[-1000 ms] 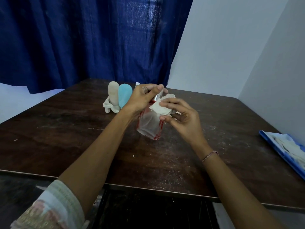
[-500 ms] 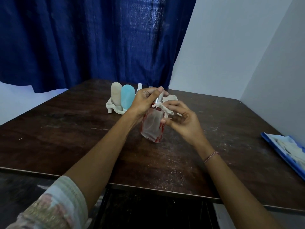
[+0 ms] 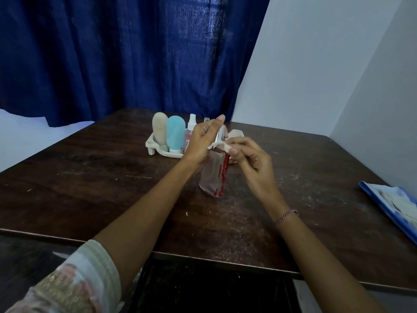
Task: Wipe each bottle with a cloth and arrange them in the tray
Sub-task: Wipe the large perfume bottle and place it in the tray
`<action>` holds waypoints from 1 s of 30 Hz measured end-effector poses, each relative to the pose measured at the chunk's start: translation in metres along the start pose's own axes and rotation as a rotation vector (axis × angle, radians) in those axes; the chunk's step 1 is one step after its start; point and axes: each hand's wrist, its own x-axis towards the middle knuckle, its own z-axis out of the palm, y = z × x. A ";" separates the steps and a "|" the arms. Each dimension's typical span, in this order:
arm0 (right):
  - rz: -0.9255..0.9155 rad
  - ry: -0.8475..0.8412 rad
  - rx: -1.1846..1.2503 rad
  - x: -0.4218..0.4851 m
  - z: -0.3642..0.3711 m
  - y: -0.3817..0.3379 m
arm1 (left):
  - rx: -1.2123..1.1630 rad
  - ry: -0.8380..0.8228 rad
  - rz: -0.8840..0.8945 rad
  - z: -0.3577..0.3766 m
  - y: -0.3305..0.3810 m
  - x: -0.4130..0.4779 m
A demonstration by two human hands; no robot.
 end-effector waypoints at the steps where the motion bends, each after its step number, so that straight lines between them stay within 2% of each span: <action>1: -0.009 0.000 -0.019 0.000 0.001 0.000 | -0.032 -0.012 -0.006 0.000 0.000 0.000; 3: -0.017 0.005 -0.080 0.000 0.000 0.002 | -0.024 -0.080 -0.050 0.000 -0.001 -0.001; 8: -0.041 0.000 -0.182 0.000 -0.003 0.012 | 0.240 -0.245 -0.140 -0.006 -0.004 0.001; 17: -0.046 0.077 -0.194 0.000 0.004 0.008 | 0.193 -0.142 -0.114 -0.009 0.004 0.001; 20: -0.107 0.006 -0.207 -0.003 0.010 0.004 | 0.059 -0.042 -0.138 -0.012 0.008 0.001; 24: -0.185 -0.123 -0.244 -0.007 0.014 0.002 | -0.276 0.136 -0.189 -0.024 0.009 0.012; 27: -0.237 -0.127 -0.297 -0.006 0.014 0.002 | -0.427 0.204 -0.206 -0.030 0.007 0.017; 30: -0.297 -0.100 -0.395 -0.007 0.013 0.001 | -0.523 0.197 -0.254 -0.024 0.005 0.016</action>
